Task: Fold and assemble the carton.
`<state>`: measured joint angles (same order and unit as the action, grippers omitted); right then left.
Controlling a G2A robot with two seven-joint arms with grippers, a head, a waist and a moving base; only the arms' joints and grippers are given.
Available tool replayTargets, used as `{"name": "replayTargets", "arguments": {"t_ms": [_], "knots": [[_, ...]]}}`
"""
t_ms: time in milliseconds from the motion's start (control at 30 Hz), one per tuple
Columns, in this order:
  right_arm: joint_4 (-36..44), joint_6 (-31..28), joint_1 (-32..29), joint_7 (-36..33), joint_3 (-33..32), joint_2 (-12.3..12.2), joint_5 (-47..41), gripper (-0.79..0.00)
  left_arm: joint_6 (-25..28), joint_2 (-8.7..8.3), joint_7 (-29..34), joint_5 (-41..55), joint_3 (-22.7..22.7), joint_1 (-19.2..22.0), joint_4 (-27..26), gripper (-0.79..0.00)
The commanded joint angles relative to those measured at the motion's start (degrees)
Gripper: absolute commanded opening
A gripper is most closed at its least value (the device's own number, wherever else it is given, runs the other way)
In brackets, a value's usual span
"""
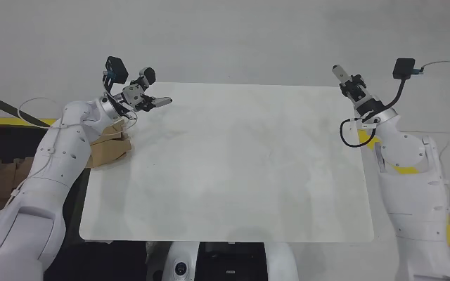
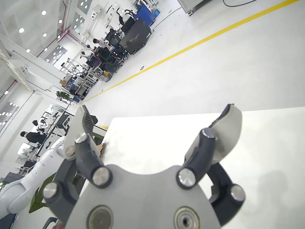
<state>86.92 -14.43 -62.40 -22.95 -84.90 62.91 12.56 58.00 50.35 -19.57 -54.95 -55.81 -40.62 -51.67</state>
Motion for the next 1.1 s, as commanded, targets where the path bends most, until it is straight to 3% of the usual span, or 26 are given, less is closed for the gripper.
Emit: {"name": "replayTargets", "arguments": {"t_ms": [0, 667, 867, 1067], "knots": [[0.0, 0.0, 0.0, 0.0, 0.0, 0.0, 0.0, 0.0, 0.0, 0.0, 0.0, 0.0, 0.0, 0.0, 0.0, 0.0], [0.0, 0.0, 0.0, 0.0, 0.0, 0.0, 0.0, 0.0, -1.3, -0.15, -0.2, 2.2, -1.3, -1.2, -0.9, 0.0], [0.0, 0.0, 0.0, 0.0, 0.0, 0.0, 0.0, 0.0, 0.0, -1.63, 2.6, 9.5, -5.7, -5.1, -2.0, 0.0], [0.0, 0.0, 0.0, 0.0, 0.0, 0.0, 0.0, 0.0, 0.0, -4.4, 9.5, 22.0, -9.7, -10.7, -5.7, 0.0]]}}
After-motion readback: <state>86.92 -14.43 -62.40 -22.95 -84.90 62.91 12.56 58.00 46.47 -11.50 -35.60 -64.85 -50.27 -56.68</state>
